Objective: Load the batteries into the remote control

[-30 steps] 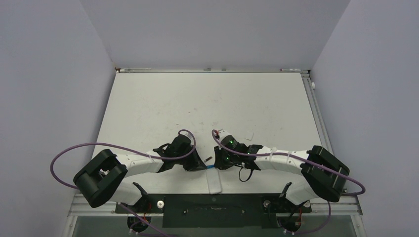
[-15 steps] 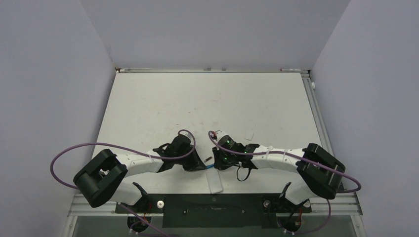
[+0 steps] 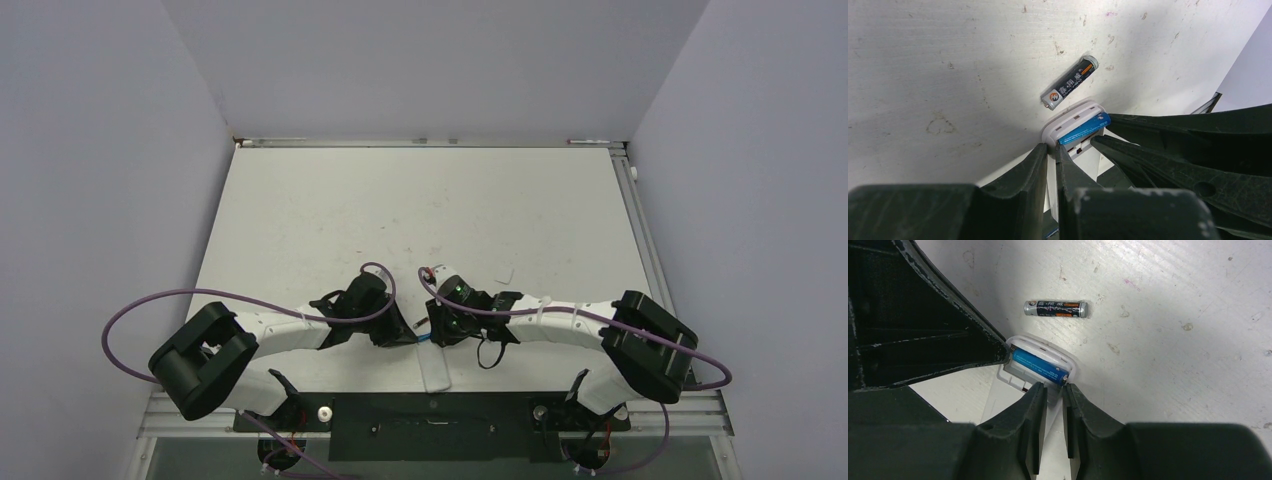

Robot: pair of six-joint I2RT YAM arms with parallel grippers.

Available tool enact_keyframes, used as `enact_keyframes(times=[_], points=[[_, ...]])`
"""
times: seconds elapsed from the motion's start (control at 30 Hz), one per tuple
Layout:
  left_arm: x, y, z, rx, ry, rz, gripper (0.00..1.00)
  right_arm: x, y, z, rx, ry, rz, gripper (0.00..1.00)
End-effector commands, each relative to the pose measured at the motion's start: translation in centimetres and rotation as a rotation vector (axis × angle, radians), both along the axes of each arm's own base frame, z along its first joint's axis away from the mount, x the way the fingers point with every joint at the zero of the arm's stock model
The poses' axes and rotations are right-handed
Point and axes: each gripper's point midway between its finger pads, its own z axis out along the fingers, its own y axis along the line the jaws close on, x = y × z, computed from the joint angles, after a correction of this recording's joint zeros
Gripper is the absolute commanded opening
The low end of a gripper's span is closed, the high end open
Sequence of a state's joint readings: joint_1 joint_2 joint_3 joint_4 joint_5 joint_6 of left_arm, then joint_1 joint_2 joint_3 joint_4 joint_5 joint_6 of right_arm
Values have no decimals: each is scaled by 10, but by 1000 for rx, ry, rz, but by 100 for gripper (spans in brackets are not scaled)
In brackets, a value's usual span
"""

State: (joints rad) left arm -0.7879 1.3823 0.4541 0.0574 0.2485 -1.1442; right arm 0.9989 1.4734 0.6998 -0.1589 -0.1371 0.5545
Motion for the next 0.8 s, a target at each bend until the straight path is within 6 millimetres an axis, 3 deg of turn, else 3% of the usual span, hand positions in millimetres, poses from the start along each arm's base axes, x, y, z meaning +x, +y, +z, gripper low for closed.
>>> enact_keyframes(times=[0.0, 0.37, 0.77], points=[[7, -7, 8, -26, -33, -7, 8, 7, 13, 24, 50, -53, 9, 20], [7, -6, 8, -26, -32, -5, 8, 23, 9, 34, 9, -113, -32, 22], [7, -6, 9, -27, -32, -4, 7, 19, 14, 32, 23, -92, -16, 20]])
